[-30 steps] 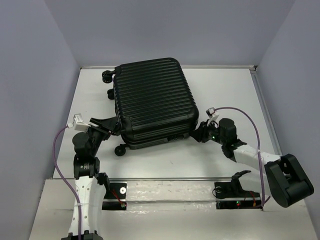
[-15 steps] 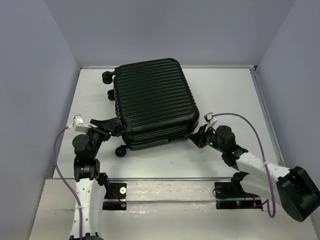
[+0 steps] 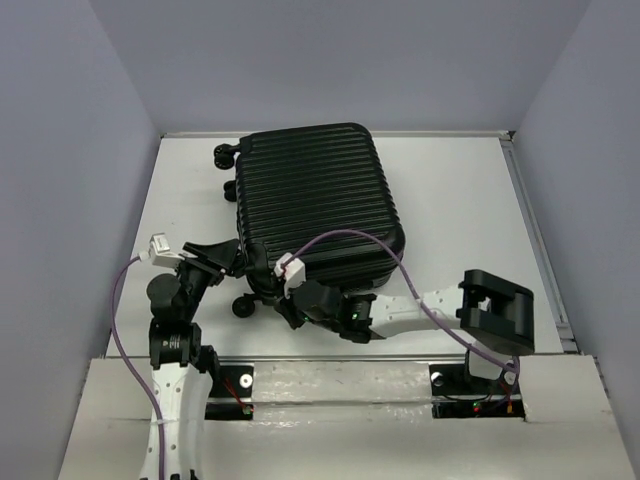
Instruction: Pack the luggage
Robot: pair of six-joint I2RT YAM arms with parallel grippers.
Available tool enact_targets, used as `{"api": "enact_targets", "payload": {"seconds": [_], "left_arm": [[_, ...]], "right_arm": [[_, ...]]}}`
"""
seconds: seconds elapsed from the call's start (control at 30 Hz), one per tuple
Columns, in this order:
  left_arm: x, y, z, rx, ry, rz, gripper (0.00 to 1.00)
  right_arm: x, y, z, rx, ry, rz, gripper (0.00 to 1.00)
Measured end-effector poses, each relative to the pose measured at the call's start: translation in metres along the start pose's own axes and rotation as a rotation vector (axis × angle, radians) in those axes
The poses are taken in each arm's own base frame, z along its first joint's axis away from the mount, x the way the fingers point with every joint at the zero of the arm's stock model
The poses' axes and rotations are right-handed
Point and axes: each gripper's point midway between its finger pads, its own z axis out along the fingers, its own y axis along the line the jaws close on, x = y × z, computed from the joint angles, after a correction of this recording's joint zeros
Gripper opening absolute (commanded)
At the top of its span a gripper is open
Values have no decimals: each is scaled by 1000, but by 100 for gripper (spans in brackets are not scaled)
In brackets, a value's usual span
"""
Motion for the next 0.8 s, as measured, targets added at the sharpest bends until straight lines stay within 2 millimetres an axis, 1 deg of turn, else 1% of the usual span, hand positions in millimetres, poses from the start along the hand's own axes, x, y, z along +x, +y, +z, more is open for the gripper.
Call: {"api": "enact_targets", "payload": {"seconds": [0.1,0.17,0.33,0.4,0.53,0.63,0.67,0.7,0.73,0.77,0.8], "left_arm": [[1,-1,-2,-3,5,4,6],[1,-1,-3,-12,8,8,6],[-9,-1,-11,-122,23,77,6],[-13,-1,-14,-166,30,102,6],[-18,-5,-19,-198,39,147,6],[-28,-9,-23,-226,27,210,6],[-37,-10,-27,-258,10,250,6],[-42,-11,-29,-274,-2,271,6],[-47,-13,-31,-290,-15,295,6],[-51,-16,-33,-291,-24,309,6],[-53,-19,-34,-286,-30,322,6]], "right_arm": [[-6,15,16,-33,-43,-31,7],[-10,21,24,-52,-79,-50,7],[-21,39,46,-122,-211,-115,7],[-26,43,49,-145,-254,-128,7],[-32,51,50,-186,-294,-138,7],[-45,64,56,-226,-354,-140,7],[-51,68,59,-236,-380,-138,10],[-55,73,62,-249,-401,-136,15],[-58,77,63,-258,-417,-131,35],[-64,85,63,-287,-448,-111,48],[-66,88,61,-300,-465,-98,58]]}}
